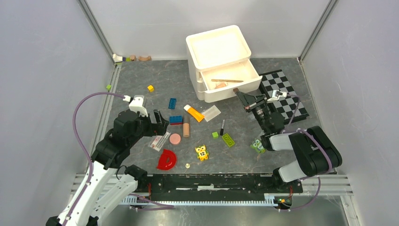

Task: Organize the makeup
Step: Open the drawer in the storage box.

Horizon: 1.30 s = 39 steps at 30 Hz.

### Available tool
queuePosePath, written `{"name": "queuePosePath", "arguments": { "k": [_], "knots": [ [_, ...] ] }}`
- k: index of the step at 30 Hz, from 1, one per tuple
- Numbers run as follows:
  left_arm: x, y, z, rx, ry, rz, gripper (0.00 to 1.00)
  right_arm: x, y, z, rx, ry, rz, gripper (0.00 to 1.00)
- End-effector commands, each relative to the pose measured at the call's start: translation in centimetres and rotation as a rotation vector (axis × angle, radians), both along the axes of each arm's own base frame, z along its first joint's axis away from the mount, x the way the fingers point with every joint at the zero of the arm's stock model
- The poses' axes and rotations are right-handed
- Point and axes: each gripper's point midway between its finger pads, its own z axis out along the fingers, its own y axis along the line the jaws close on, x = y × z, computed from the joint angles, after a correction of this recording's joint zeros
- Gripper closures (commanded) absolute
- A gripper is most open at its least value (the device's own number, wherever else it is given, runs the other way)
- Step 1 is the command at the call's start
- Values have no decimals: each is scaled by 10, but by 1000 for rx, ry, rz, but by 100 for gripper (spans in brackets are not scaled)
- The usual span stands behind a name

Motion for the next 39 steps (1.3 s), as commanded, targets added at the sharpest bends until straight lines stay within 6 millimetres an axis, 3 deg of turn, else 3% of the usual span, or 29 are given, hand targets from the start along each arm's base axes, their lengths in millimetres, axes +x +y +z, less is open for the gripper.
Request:
{"name": "queuePosePath", "arguments": {
  "k": [1,7,11,17,21,25,34,39],
  "knots": [
    [5,-5,9,-29,-35,-6,0,-19,-5,24,-24,-118,-10,100],
    [5,-5,9,-29,-34,-6,0,-21,-4,15,-79,-94,-7,100],
    [5,-5,8,-27,-32,-5,0,-16,-2,9,-128,-65,-8,93],
    [5,-4,8,-26,-31,-4,0,-8,-8,-10,-298,10,-63,62],
    [5,-4,8,-26,-30,-3,0,-5,-29,-25,-475,89,-160,39],
    [6,-5,7,-23,-26,-4,0,-10,-59,-41,-638,194,-270,24],
    [6,-5,6,-21,-21,-3,0,-33,-114,-77,-861,430,-422,19],
    [6,-5,6,-21,-23,-2,0,-42,-126,-92,-893,507,-451,18]
  ]
}}
